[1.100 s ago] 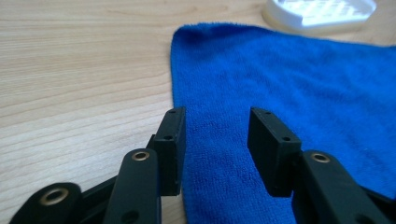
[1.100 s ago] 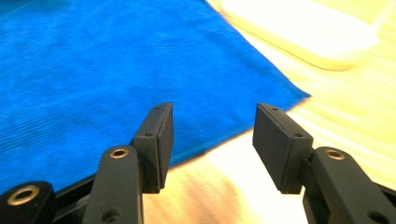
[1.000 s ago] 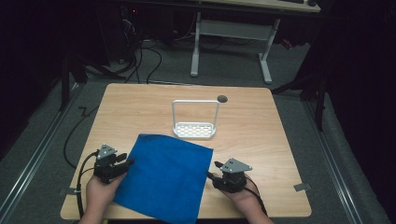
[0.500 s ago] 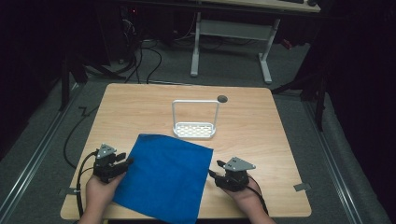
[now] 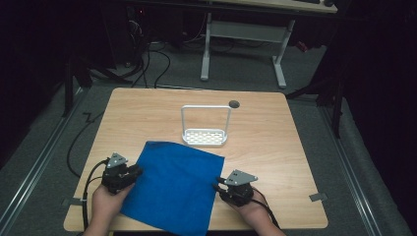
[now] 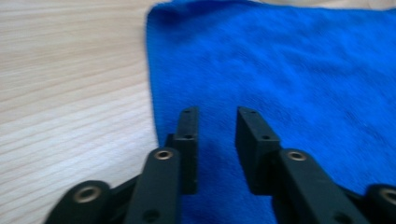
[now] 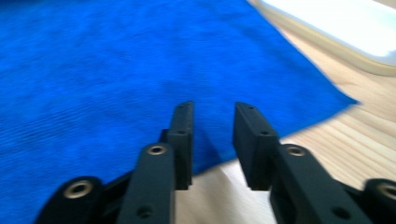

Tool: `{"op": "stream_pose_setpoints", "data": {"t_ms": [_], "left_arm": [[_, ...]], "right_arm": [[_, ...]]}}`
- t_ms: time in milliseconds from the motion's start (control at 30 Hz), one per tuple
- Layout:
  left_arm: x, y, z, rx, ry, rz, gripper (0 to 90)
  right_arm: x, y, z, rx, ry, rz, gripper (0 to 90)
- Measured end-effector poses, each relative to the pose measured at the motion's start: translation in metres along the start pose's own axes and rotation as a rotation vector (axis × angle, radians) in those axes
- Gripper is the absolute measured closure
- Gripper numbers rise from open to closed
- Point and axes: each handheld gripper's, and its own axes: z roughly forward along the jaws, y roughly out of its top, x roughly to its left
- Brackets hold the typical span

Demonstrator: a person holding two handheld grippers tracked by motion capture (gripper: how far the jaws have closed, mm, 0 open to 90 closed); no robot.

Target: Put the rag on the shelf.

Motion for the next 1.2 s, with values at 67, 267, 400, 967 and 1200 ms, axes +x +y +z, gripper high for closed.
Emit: {"op": "stream_pose_setpoints", "data": {"t_ms": [67, 267, 400, 967, 1200], "left_arm": [[-0.005, 0.0, 0.003, 0.03, -0.004, 0.044, 80.4], [-0.008, 0.0, 0.006, 0.061, 0.003, 0.092, 85.9], [-0.01, -0.001, 0.008, 0.08, 0.003, 0.116, 85.8], [-0.041, -0.002, 0.011, 0.106, -0.115, 0.203, 83.0], [-0.061, -0.004, 0.013, 0.108, -0.18, 0.238, 81.5]], "right_arm": [[0.007, 0.002, 0.005, 0.024, 0.029, -0.032, 85.6], [0.013, 0.003, 0.011, 0.056, 0.063, -0.053, 89.8], [0.016, 0.001, 0.013, 0.082, 0.074, -0.059, 89.8], [-0.002, -0.014, -0.006, 0.114, 0.006, -0.01, 89.5], [-0.015, -0.02, -0.015, 0.122, -0.019, 0.027, 89.5]]}}
